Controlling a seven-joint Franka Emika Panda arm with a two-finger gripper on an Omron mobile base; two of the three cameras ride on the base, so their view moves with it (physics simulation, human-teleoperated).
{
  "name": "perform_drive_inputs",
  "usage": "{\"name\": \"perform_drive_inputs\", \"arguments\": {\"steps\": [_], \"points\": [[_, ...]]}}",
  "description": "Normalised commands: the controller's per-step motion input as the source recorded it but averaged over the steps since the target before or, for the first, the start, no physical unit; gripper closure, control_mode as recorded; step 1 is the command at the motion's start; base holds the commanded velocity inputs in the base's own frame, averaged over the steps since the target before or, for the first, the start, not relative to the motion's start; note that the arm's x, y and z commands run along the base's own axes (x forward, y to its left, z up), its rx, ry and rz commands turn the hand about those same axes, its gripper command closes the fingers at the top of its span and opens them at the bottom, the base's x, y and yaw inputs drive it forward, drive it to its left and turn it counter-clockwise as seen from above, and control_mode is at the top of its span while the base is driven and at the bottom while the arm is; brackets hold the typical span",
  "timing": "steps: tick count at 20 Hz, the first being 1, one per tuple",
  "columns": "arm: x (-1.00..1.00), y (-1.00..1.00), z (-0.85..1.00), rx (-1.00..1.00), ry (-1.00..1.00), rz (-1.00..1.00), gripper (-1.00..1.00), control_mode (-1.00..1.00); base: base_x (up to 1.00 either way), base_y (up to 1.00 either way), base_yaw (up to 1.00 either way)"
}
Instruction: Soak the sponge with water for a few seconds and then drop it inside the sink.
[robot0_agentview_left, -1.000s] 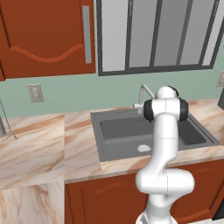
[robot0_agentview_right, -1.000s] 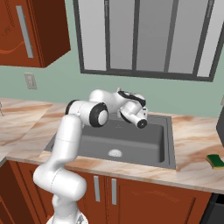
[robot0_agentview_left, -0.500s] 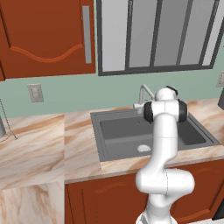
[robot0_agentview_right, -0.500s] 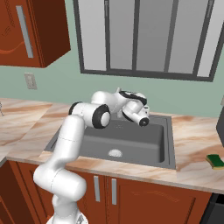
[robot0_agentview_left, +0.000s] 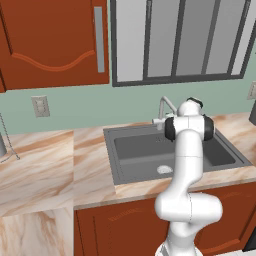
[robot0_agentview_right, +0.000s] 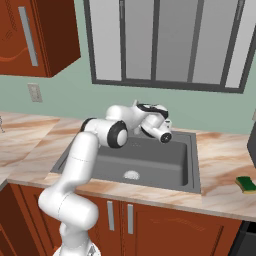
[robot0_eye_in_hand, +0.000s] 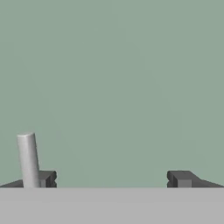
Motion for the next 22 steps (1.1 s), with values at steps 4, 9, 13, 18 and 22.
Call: {"name": "perform_drive_inputs", "arguments": {"steps": [4, 9, 13, 18, 22], "points": [[0.13, -0.13, -0.09, 0.0, 0.0, 0.0, -1.0, -1.0, 0.0, 0.0, 0.0], [0.14, -0.2, -0.27, 0.0, 0.0, 0.0, -1.0, -1.0, 0.0, 0.0, 0.0], [0.07, -0.24, -0.28, 0.0, 0.0, 0.0, -1.0, -1.0, 0.0, 0.0, 0.0], [0.0, -0.31, -0.28, 0.0, 0.0, 0.0, -1.0, -1.0, 0.0, 0.0, 0.0], [0.0, -0.35, -0.26, 0.0, 0.0, 0.0, -1.0, -1.0, 0.0, 0.0, 0.0]]}}
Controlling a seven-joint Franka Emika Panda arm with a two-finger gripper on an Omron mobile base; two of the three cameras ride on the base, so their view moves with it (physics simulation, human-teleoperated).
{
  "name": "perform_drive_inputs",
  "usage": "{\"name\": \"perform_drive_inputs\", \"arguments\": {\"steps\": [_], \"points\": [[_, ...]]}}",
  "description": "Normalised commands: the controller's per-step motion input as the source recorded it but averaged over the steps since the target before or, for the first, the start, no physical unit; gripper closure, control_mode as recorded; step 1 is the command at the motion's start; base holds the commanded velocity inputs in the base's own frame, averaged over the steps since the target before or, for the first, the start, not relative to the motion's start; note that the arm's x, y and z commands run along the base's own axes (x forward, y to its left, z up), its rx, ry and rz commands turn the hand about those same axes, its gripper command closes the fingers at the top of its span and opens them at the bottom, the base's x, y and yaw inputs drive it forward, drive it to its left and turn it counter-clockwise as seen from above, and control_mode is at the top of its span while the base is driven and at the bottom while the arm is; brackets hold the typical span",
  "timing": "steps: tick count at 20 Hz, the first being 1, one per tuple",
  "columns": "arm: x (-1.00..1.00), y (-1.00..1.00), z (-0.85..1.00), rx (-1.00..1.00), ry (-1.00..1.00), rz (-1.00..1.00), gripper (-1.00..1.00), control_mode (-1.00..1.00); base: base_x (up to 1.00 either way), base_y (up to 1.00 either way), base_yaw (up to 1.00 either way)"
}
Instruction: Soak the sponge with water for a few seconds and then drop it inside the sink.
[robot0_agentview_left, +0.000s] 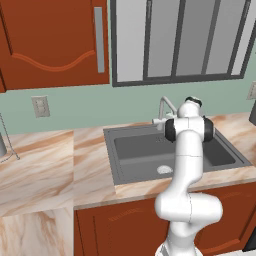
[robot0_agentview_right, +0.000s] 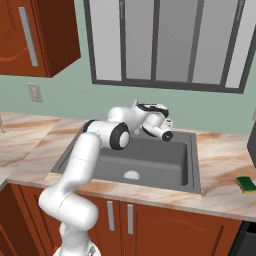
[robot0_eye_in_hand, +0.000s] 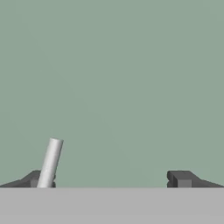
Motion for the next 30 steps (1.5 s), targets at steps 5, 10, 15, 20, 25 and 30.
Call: {"name": "perform_drive_inputs", "arguments": {"steps": [5, 10, 15, 20, 25, 30], "points": [[0.0, -0.4, -0.28, 0.0, 0.0, 0.0, -1.0, -1.0, 0.0, 0.0, 0.0], [0.0, -0.43, -0.35, 0.0, 0.0, -0.01, -1.0, -1.0, 0.0, 0.0, 0.0], [0.0, -0.39, -0.36, 0.0, 0.0, -0.01, -1.0, -1.0, 0.0, 0.0, 0.0], [0.0, -0.4, -0.36, 0.0, 0.0, -0.02, -1.0, -1.0, 0.0, 0.0, 0.0], [0.0, -0.41, -0.35, 0.0, 0.0, -0.02, -1.0, -1.0, 0.0, 0.0, 0.0], [0.0, -0.38, -0.36, 0.0, 0.02, -0.02, -1.0, -1.0, 0.0, 0.0, 0.0]]}}
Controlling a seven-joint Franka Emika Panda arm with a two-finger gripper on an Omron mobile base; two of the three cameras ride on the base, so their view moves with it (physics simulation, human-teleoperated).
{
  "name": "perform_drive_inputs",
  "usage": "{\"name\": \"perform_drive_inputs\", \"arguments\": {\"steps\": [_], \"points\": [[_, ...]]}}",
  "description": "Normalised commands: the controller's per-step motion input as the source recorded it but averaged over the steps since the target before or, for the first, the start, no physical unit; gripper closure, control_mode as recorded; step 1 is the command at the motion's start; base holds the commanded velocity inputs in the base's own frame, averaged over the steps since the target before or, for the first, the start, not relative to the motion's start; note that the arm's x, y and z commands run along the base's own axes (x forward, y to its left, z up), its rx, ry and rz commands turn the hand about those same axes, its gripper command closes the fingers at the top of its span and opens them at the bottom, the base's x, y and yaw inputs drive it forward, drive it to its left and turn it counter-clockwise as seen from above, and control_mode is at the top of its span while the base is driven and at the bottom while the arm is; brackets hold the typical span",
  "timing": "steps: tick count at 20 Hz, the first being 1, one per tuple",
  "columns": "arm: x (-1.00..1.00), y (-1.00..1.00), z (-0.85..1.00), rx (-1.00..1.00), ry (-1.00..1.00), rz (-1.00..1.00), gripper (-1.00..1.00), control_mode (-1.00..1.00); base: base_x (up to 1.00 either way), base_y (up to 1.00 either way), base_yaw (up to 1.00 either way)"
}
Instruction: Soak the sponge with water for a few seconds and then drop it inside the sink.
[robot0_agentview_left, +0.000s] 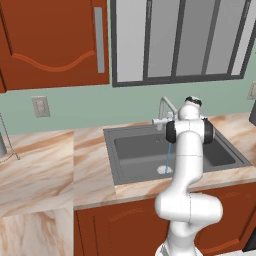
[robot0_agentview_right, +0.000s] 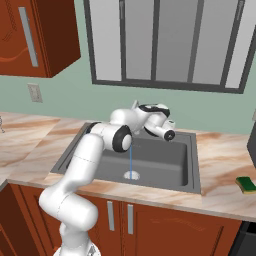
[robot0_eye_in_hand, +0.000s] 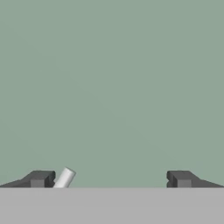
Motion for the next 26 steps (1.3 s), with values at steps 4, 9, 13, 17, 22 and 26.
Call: {"name": "perform_drive_inputs", "arguments": {"steps": [4, 9, 13, 17, 22, 26], "points": [[0.0, -0.39, -0.4, 0.0, 0.04, -0.02, -1.0, -1.0, 0.0, 0.0, 0.0], [0.0, -0.36, -0.33, 0.0, 0.02, -0.01, -1.0, -1.0, 0.0, 0.0, 0.0], [-0.03, -0.23, 0.0, 0.0, 0.0, 0.0, -1.0, -1.0, 0.0, 0.0, 0.0], [-0.06, -0.12, 0.11, 0.01, 0.0, 0.0, -1.0, -1.0, 0.0, 0.0, 0.0], [-0.12, -0.1, 0.22, 0.03, 0.0, 0.0, -1.0, -1.0, 0.0, 0.0, 0.0], [-0.19, -0.06, 0.24, 0.04, 0.02, 0.0, -1.0, -1.0, 0.0, 0.0, 0.0]]}}
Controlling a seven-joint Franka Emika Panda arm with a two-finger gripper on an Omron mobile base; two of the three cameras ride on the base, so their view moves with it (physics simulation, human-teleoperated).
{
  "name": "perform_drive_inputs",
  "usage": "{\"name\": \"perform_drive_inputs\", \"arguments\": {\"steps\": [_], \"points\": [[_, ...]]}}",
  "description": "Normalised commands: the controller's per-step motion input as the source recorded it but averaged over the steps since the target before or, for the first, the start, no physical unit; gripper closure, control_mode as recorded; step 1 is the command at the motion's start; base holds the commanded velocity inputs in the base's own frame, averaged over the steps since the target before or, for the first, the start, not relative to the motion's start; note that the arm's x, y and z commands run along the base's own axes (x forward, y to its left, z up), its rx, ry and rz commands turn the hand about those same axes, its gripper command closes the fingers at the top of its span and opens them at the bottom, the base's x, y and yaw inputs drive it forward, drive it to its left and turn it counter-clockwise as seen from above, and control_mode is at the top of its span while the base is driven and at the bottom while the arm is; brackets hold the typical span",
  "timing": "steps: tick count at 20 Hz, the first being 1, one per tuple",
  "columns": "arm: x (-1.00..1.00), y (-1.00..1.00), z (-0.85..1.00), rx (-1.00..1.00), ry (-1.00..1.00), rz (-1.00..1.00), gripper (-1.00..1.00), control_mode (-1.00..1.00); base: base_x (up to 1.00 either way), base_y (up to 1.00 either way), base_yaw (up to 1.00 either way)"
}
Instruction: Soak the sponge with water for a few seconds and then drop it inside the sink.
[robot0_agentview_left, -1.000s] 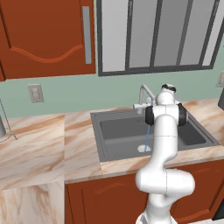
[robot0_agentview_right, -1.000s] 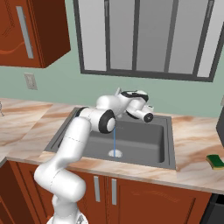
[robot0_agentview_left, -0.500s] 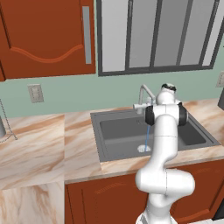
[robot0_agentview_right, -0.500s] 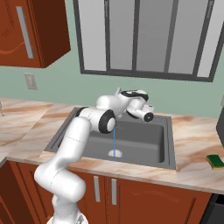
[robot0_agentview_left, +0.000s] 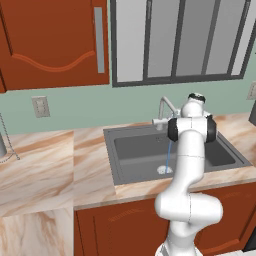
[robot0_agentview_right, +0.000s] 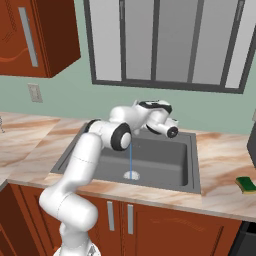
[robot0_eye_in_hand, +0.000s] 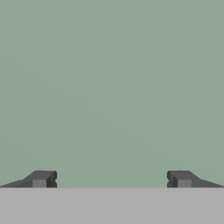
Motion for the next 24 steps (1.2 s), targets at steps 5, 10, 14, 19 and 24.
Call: {"name": "perform_drive_inputs", "arguments": {"steps": [5, 10, 14, 19, 24], "points": [[-0.3, -0.01, 0.24, 0.04, 0.01, 0.0, -1.0, -1.0, 0.0, 0.0, 0.0], [-0.42, 0.0, 0.19, 0.04, 0.04, 0.0, -1.0, -1.0, 0.0, 0.0, 0.0], [-0.52, 0.0, 0.02, 0.03, 0.07, 0.0, -1.0, -1.0, 0.0, 0.0, 0.0], [-0.56, 0.0, 0.05, 0.01, 0.02, 0.0, -1.0, -1.0, 0.0, 0.0, 0.0], [-0.32, 0.0, 0.36, 0.0, 0.0, 0.0, -1.0, -1.0, 0.0, 0.0, 0.0]]}}
